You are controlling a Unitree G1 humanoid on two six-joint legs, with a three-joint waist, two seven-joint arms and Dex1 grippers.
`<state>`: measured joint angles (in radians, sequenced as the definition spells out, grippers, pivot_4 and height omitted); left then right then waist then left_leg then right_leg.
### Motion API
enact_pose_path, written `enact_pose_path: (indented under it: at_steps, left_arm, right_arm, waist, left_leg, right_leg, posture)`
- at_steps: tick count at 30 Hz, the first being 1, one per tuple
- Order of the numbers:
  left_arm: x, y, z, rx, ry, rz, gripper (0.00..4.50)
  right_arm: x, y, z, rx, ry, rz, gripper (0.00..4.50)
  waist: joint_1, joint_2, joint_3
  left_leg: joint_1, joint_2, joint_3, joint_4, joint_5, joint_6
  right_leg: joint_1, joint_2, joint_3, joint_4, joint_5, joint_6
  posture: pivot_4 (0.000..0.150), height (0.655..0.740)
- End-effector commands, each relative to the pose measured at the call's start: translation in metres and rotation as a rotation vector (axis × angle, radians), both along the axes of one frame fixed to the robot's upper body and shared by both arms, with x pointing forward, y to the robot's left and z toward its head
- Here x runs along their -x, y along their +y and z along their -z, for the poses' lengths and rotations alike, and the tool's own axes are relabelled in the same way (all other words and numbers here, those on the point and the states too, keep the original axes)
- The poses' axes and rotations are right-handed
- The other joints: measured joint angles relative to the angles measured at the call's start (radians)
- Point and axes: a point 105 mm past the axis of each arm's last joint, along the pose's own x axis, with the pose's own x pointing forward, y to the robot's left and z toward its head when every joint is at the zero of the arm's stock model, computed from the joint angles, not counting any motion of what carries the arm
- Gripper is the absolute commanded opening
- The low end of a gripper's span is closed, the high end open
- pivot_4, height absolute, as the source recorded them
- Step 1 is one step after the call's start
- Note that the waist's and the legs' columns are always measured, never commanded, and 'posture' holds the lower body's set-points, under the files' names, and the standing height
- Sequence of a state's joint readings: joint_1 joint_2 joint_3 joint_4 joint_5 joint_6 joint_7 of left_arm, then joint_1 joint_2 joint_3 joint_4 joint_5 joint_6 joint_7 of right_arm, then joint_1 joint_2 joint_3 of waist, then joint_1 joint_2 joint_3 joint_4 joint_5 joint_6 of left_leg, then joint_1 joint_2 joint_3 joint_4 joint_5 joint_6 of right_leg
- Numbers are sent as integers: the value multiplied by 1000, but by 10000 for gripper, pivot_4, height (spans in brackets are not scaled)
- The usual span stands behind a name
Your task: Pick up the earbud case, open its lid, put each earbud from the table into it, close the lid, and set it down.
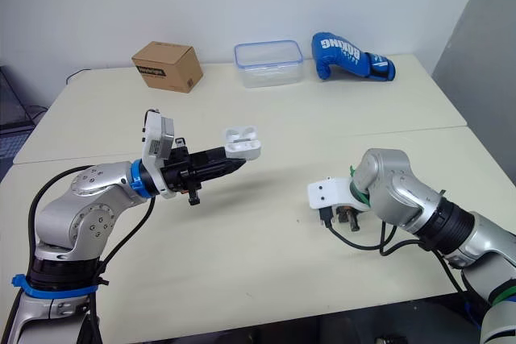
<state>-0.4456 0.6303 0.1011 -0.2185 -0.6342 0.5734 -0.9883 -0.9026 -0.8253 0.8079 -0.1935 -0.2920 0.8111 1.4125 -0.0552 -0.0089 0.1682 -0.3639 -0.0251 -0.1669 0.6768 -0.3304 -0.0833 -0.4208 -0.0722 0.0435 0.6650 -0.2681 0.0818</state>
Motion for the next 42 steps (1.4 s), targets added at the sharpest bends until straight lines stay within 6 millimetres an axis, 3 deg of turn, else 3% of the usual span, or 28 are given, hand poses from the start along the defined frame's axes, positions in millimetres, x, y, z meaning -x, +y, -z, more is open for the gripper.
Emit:
enact_pose_path:
  at_steps: [1, 5, 15, 28, 33, 42]
  left_arm:
    - [0, 1, -10, 5, -79, -31, 7080]
    - [-11, 6, -12, 44, -122, -119, 7080]
    - [-28, 2, -10, 91, -198, -241, 7080]
    - [-45, -33, 3, 145, -187, -238, 7080]
    - [-46, -45, 4, 153, -178, -207, 7080]
    - [-47, -49, 1, 171, -153, -191, 7080]
  right_arm:
    - [-7, -2, -34, -113, -65, 94, 3796]
    - [-14, -6, -67, -274, -111, 234, 3796]
    - [-23, 14, -111, -856, -114, 552, 3796]
    - [-17, 60, -170, -1436, -129, 534, 3796]
    - [-13, 79, -173, -1524, -143, 508, 3796]
    - [-15, 94, -166, -1575, -158, 478, 3796]
  waist:
    - [1, 0, 0]
    - [4, 0, 0]
    - [6, 0, 0]
    - [2, 1, 0]
    - [-1, 1, 0]
    - [-3, 1, 0]
  left_leg:
    - [0, 0, 0, 0, 0, 0]
    - [0, 0, 0, 0, 0, 0]
    - [0, 0, 0, 0, 0, 0]
    - [0, -1, 0, 0, 0, 0]
    - [0, -1, 1, 0, 0, 0]
    - [1, -1, 1, 0, 1, -1]
  right_leg:
    - [0, 0, 0, 0, 0, 0]
    - [0, 0, 0, 0, 0, 0]
    - [-1, 0, 0, 1, 0, 0]
    - [-2, 0, 1, 4, 0, 0]
    - [-4, 0, 1, 8, 0, 0]
    - [-4, 0, 1, 9, 0, 0]
  posture:
    - [1500, 7400]
    - [1500, 7400]
    - [1500, 7400]
    - [1500, 7400]
    - [1500, 7400]
    - [1500, 7400]
